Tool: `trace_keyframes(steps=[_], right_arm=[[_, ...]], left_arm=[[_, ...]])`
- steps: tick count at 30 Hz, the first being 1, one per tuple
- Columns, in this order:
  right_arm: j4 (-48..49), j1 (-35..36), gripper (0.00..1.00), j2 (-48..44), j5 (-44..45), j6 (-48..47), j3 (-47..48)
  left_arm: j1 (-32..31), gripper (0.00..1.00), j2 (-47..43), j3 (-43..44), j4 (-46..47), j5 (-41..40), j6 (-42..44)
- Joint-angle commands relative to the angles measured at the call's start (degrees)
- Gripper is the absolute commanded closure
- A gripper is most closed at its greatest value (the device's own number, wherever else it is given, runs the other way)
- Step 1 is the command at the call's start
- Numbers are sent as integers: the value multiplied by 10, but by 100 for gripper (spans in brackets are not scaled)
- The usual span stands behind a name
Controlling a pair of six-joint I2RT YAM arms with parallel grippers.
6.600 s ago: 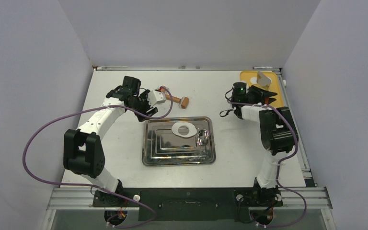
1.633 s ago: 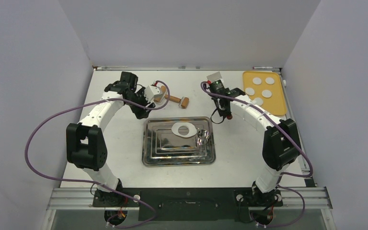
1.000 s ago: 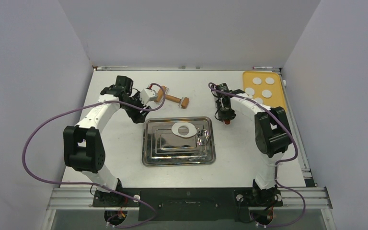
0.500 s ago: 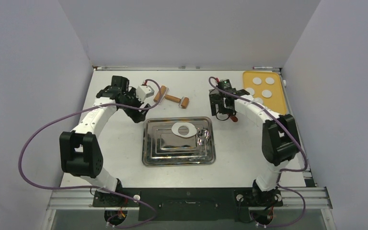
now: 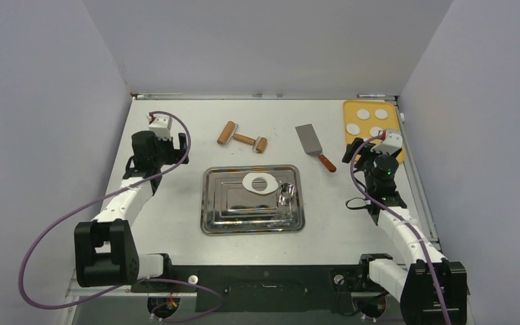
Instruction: Roll out the dumpling wrappers from the dough
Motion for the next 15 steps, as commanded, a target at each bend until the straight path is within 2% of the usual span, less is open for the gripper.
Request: trace_keyframes(steps=[1, 4, 6, 10, 15], right_arm=[[143, -12, 12, -55, 125, -12, -103], [271, -14, 11, -108, 188, -2, -219], [321, -14, 8, -124, 211, 4, -268], [285, -14, 10, -105, 196, -9, -273], [301, -14, 10, -82, 182, -12, -289]], left_arm=[[2, 4, -47, -90, 207, -105, -88], [2, 4, -60, -148, 281, -114, -82], [2, 4, -65, -173, 306, -112, -81], [2, 4, -81, -208, 330, -102, -72], [2, 4, -91, -238, 360, -95, -51]])
